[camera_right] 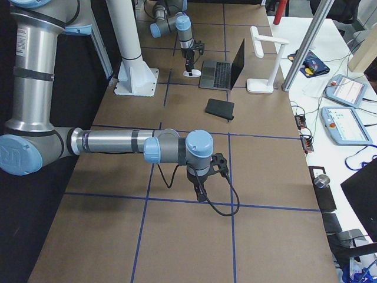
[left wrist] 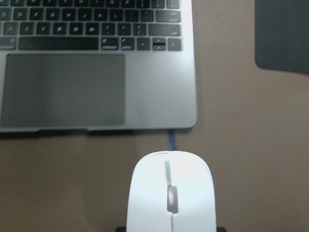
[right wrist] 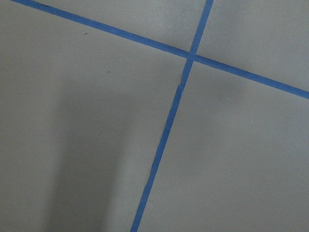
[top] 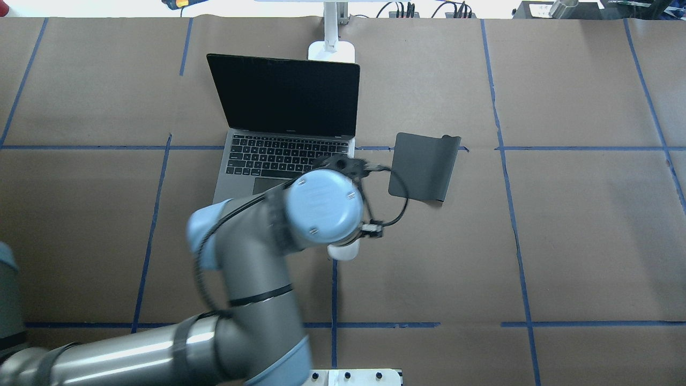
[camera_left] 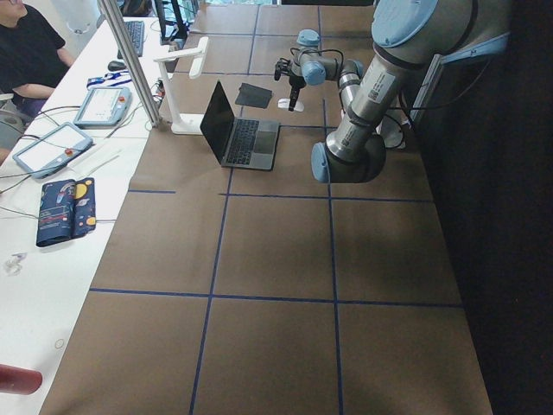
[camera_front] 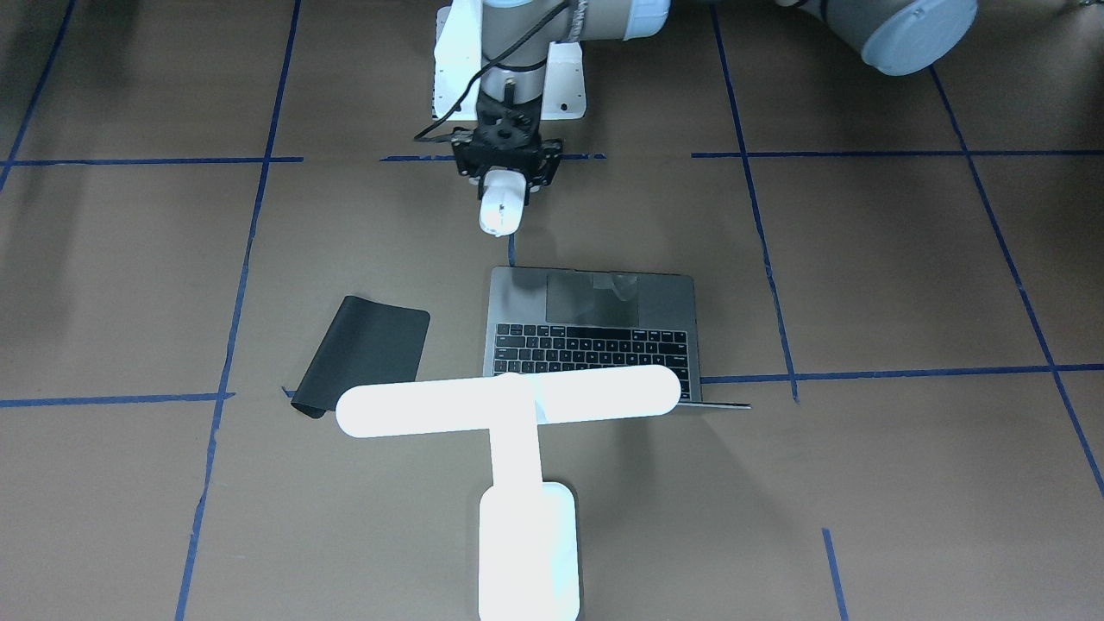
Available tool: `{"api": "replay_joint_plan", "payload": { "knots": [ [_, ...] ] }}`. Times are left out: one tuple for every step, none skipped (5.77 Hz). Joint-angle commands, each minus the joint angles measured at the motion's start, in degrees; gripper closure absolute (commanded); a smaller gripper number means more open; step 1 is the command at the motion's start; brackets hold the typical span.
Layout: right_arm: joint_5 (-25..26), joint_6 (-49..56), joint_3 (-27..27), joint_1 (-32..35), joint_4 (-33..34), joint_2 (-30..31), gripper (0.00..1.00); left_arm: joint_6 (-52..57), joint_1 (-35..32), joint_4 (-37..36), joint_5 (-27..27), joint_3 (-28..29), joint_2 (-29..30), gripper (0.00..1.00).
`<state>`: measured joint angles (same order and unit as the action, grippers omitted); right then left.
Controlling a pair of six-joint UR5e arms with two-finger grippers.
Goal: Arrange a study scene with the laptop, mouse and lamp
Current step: 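Carry the white mouse over onto the black mouse pad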
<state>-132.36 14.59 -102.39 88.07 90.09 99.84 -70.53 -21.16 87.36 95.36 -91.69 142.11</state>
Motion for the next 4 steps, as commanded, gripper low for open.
{"api": "replay_joint_plan", "payload": {
  "knots": [
    [-0.09, 0.0, 0.0, 0.0, 0.0, 0.0, 0.0, 0.39, -2.13, 9.5, 0.17, 20.48, 11.91, 0.67],
    [-0.09, 0.0, 0.0, 0.0, 0.0, 0.0, 0.0, 0.3, -2.74, 12.63, 0.26, 29.46, 17.44, 0.67],
    [-0.7, 0.0, -0.09, 0.0, 0.0, 0.0, 0.0, -0.05, -2.92, 16.92, 0.17, 39.64, 23.24, 0.67],
    [-0.79, -0.09, -0.09, 0.0, 0.0, 0.09, 0.0, -0.14, -3.01, 21.92, 0.17, 46.88, 26.17, 0.66]
  ]
}}
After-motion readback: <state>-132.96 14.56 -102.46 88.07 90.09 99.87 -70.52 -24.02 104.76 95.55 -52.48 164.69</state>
